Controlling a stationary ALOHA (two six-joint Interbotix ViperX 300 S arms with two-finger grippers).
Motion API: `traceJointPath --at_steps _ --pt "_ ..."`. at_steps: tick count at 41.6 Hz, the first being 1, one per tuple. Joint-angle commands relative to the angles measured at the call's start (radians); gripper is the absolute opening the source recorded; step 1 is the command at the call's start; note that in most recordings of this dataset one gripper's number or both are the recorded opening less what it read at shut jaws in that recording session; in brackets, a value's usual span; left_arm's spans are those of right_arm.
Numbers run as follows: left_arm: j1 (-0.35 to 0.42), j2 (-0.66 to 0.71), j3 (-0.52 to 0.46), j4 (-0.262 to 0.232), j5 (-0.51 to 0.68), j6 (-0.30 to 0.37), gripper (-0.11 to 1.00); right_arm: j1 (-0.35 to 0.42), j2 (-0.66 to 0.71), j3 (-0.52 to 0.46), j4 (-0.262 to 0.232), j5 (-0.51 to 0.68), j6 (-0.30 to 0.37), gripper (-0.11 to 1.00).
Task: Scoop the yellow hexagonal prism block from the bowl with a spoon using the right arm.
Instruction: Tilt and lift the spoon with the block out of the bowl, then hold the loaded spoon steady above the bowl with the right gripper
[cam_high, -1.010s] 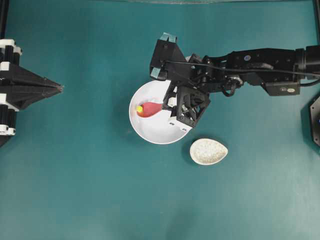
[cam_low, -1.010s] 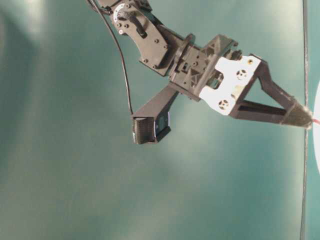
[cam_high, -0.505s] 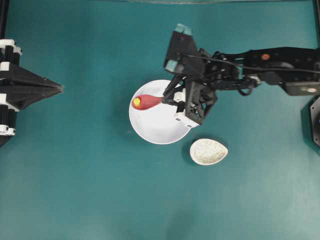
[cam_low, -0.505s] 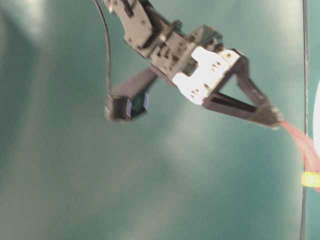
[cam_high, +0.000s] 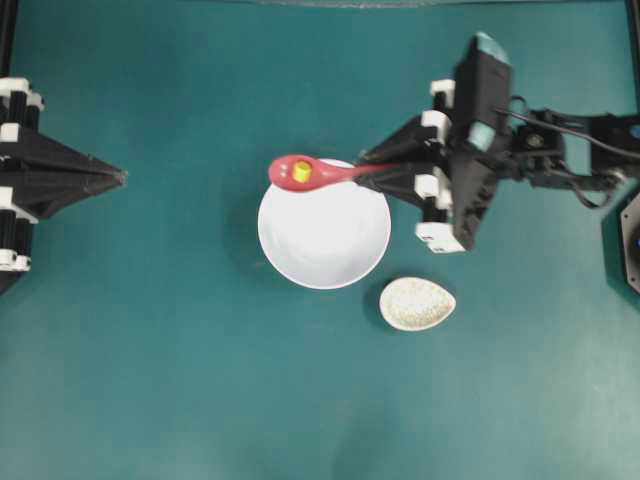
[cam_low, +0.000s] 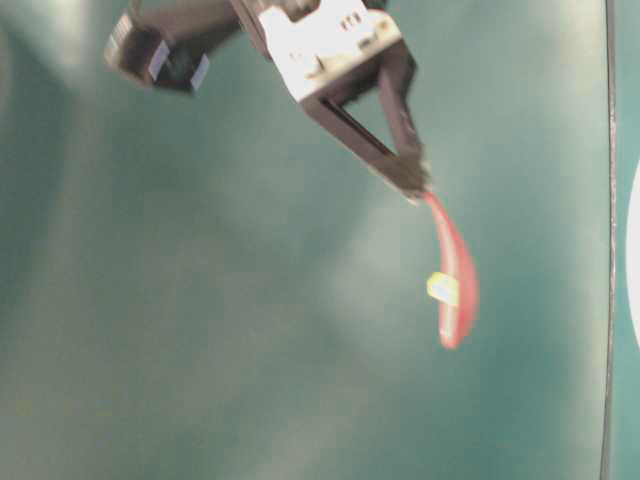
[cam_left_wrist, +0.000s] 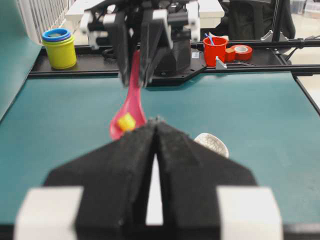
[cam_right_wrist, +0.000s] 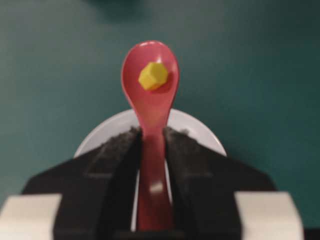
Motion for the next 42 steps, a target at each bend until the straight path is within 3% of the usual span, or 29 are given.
traceJointPath --at_steps 1,42 --pt "0.000 0.009 -0.023 0.003 -0.009 0.002 0.00 0.006 -0.048 0.005 -0.005 -0.031 0.000 0.22" --pt "0.002 0.009 -0.021 0.002 -0.005 0.000 0.00 0.063 -0.046 0.008 -0.003 -0.035 0.015 0.22"
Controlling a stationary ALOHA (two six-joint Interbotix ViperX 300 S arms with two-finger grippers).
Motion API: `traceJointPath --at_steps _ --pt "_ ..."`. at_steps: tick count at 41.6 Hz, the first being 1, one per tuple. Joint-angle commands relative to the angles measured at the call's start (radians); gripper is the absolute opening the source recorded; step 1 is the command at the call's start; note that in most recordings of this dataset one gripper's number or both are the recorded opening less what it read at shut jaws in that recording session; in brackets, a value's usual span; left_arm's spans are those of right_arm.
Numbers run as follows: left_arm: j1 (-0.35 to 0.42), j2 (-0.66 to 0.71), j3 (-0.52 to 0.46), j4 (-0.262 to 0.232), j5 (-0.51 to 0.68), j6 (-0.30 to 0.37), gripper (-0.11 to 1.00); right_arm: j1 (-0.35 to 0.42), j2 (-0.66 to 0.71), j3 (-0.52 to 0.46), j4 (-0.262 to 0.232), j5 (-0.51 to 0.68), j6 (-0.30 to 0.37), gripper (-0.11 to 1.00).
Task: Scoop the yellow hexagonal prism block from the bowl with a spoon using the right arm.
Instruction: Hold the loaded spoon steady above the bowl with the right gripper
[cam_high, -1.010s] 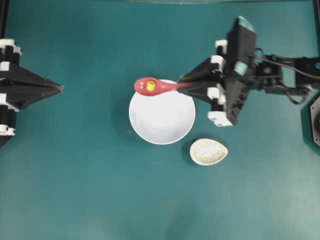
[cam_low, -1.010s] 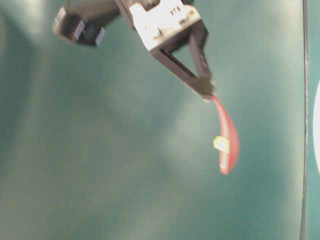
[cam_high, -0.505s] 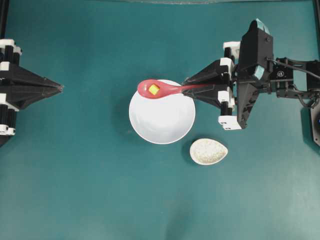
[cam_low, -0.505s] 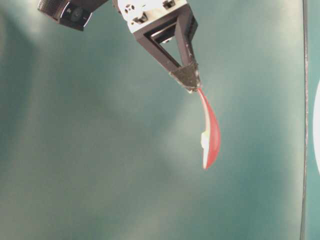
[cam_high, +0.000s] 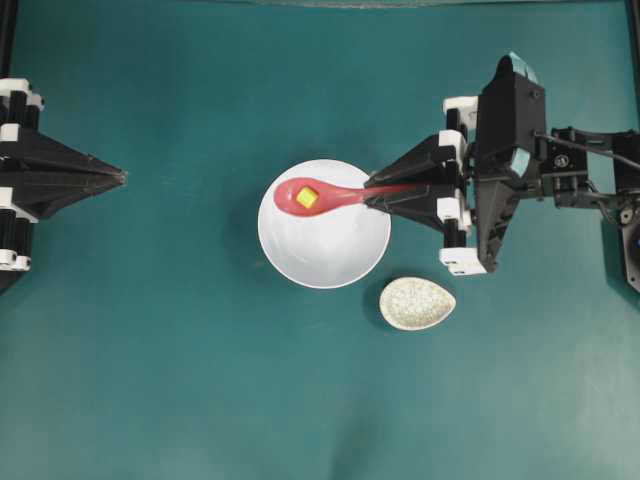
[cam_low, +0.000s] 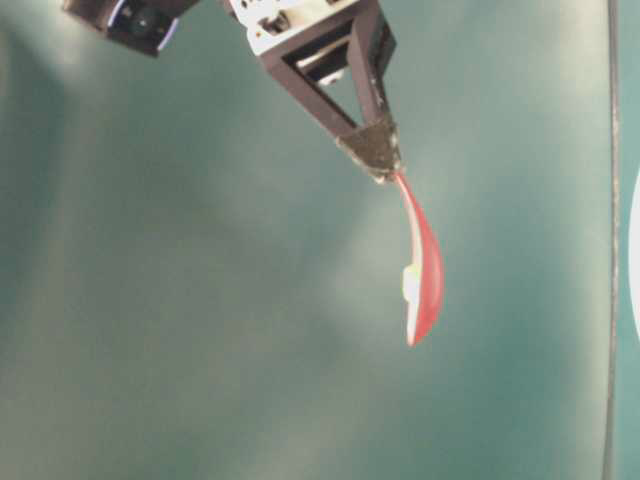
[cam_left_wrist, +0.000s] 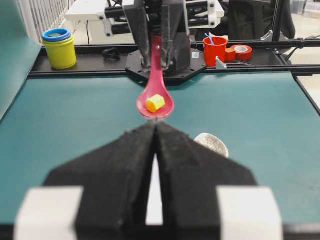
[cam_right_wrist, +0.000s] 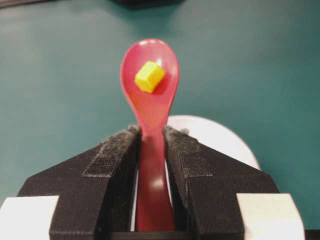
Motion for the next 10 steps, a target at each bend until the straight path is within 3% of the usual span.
traceJointPath --at_steps 1,10 --pt "0.002 0.008 -0.021 0.003 -0.005 0.000 0.00 0.003 -0.011 -0.012 0.000 -0.009 0.002 0.22" --pt "0.002 0.006 -0.023 0.002 -0.005 0.002 0.00 0.008 -0.011 -0.012 0.002 -0.011 0.003 0.22"
